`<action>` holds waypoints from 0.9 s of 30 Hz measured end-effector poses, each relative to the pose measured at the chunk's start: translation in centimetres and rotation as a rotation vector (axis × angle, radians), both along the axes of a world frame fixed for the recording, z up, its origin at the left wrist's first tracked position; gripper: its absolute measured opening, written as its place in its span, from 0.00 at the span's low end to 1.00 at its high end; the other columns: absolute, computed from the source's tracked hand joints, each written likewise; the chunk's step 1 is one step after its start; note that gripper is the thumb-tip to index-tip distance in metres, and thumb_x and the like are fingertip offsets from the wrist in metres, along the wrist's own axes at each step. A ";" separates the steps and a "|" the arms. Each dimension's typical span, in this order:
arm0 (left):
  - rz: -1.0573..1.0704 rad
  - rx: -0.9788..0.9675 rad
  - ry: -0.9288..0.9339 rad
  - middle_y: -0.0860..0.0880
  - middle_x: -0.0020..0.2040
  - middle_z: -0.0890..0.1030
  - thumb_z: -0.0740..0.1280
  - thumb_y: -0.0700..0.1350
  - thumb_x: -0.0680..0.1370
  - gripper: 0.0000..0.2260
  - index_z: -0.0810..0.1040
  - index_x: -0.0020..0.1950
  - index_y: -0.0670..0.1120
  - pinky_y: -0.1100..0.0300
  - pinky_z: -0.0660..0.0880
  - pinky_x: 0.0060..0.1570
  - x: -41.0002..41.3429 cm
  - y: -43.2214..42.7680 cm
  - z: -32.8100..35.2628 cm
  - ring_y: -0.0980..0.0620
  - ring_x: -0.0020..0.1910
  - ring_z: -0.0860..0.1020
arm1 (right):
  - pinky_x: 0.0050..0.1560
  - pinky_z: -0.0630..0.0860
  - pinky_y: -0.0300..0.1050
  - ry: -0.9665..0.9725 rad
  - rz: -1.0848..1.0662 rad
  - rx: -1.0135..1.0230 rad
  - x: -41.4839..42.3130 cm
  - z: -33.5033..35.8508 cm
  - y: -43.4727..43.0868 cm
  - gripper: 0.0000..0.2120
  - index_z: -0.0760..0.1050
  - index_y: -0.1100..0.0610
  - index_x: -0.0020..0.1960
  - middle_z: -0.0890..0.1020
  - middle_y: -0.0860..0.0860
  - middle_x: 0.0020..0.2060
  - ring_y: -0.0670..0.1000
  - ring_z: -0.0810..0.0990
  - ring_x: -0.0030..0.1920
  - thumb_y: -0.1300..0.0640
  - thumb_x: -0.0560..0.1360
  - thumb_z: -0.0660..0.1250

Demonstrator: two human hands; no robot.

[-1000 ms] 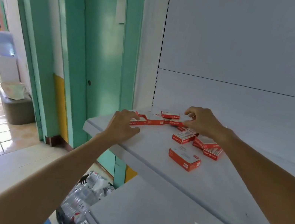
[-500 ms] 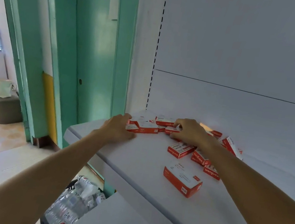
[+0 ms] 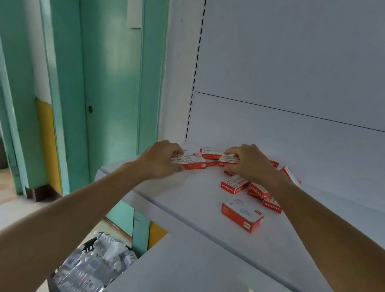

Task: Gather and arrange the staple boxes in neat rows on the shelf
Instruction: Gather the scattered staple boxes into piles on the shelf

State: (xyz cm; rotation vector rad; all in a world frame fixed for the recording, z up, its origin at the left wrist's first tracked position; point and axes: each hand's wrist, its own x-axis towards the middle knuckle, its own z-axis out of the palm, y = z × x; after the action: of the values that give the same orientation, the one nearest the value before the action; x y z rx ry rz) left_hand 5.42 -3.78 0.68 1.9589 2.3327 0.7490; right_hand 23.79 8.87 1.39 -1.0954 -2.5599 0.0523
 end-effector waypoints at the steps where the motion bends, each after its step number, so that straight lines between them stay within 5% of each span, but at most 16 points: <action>1: -0.032 0.010 0.003 0.43 0.61 0.76 0.69 0.46 0.74 0.20 0.73 0.65 0.43 0.57 0.70 0.56 0.7 -0.3 0.3 0.46 0.58 0.75 | 0.53 0.72 0.44 0.036 -0.018 -0.011 1.0 0.1 -0.6 0.20 0.74 0.55 0.64 0.78 0.54 0.60 0.53 0.76 0.56 0.52 0.73 0.67; 10: -0.350 0.060 -0.048 0.46 0.59 0.78 0.69 0.46 0.73 0.18 0.76 0.62 0.45 0.63 0.68 0.50 11.2 -1.1 0.1 0.49 0.55 0.75 | 0.57 0.72 0.46 0.159 -0.350 -0.034 15.8 0.0 -5.9 0.17 0.78 0.55 0.59 0.80 0.53 0.59 0.53 0.76 0.58 0.53 0.71 0.70; 16: -0.588 0.034 -0.067 0.47 0.60 0.79 0.70 0.45 0.73 0.18 0.76 0.61 0.43 0.63 0.68 0.54 20.6 -0.9 -0.5 0.50 0.58 0.75 | 0.59 0.70 0.47 0.106 -0.612 -0.020 26.7 -1.2 -10.3 0.25 0.71 0.56 0.66 0.77 0.56 0.60 0.56 0.74 0.61 0.53 0.71 0.70; 27: -0.903 0.003 -0.163 0.48 0.59 0.77 0.70 0.47 0.73 0.16 0.76 0.60 0.46 0.61 0.70 0.56 43.8 -1.4 -1.0 0.51 0.57 0.75 | 0.58 0.69 0.44 0.074 -0.934 -0.099 49.3 -1.2 -19.3 0.21 0.75 0.55 0.62 0.77 0.53 0.60 0.54 0.74 0.60 0.51 0.71 0.71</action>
State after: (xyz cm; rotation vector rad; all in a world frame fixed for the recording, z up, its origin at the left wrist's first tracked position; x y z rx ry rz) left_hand 49.24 -5.20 -0.27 2.4671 1.1228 0.7507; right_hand 73.10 -10.44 0.14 -2.1468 -1.7646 -0.0187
